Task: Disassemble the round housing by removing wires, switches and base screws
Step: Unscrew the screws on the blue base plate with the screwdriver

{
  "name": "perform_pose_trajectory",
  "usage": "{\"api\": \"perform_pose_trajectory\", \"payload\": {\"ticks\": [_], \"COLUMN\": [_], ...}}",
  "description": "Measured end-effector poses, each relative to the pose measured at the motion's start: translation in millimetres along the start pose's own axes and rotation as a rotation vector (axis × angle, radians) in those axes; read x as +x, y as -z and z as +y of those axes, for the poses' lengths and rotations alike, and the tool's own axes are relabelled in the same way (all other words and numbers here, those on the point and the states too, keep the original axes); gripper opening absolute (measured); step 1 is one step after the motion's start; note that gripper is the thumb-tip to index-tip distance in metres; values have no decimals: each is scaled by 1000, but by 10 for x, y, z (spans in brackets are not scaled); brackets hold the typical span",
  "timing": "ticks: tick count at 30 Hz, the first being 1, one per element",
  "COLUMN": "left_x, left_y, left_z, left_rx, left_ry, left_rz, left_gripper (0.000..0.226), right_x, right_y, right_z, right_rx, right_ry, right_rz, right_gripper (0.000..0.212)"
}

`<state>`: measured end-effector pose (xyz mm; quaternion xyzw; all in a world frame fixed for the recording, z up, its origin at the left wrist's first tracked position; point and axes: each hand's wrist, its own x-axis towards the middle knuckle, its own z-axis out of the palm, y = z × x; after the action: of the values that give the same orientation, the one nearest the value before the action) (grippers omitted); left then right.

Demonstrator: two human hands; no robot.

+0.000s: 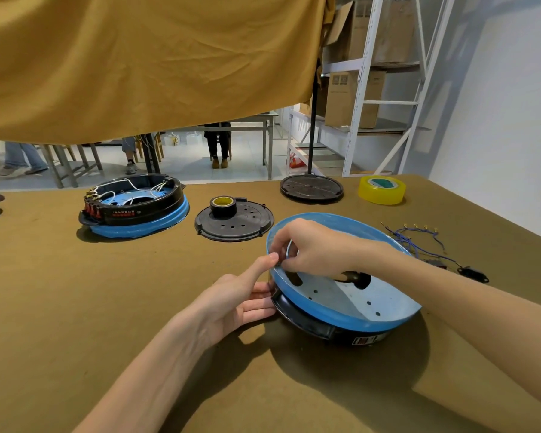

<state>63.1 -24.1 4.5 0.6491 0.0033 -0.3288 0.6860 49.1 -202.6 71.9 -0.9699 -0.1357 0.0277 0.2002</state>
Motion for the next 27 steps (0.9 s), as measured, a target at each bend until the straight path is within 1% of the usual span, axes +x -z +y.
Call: {"api": "perform_pose_trajectory", "payload": {"ticks": [3, 5, 7, 8, 9, 11, 12, 16, 19, 21, 23, 25, 27], "left_x": [0, -5, -8, -10, -11, -16, -21, -57, -72, -73, -76, -83, -88], "left_y": [-9, -7, -5, -5, -7, -7, -9, -23, -32, -33, -25, -14, -3], "left_z": [-1, -1, 0, -1, 2, 13, 19, 39, 50, 54, 59, 61, 60], "left_rx": [-2, -6, -7, -7, -8, -13, -17, -60, -102, -138, -180, -220, -254], "left_ry": [-2, -1, 0, 3, 6, 14, 19, 38, 50, 69, 99, 122, 126], "left_rz": [-2, -3, -7, -8, -8, -10, -13, -21, -18, -23, -41, -61, -74], "left_gripper": [83, 82, 81, 81, 80, 85, 87, 89, 85, 86, 89, 88, 86], "right_x": [-9, -22, -18, -20, -22, -18, -16, -3, 21, 32, 43, 48, 54], "right_y": [-16, -68, -104, -95, -71, -31, -23, -88, -101, -62, -21, 9, 21], "right_z": [44, 66, 71, 71, 61, 63, 72, 72, 50, 38, 35, 32, 46], "right_rx": [-21, -23, 8, 17, 16, 19, 27, 56, 87, 98, 109, 111, 131], "right_ry": [-62, -71, -48, -33, -18, -24, -45, -41, -20, -3, 14, 16, 5], "right_rz": [46, 74, 73, 59, 36, 4, 1, 12, 70, 37, 7, 13, 39], "right_gripper": [27, 29, 20, 12, 8, 17, 17, 2, 11, 8, 11, 13, 10]}}
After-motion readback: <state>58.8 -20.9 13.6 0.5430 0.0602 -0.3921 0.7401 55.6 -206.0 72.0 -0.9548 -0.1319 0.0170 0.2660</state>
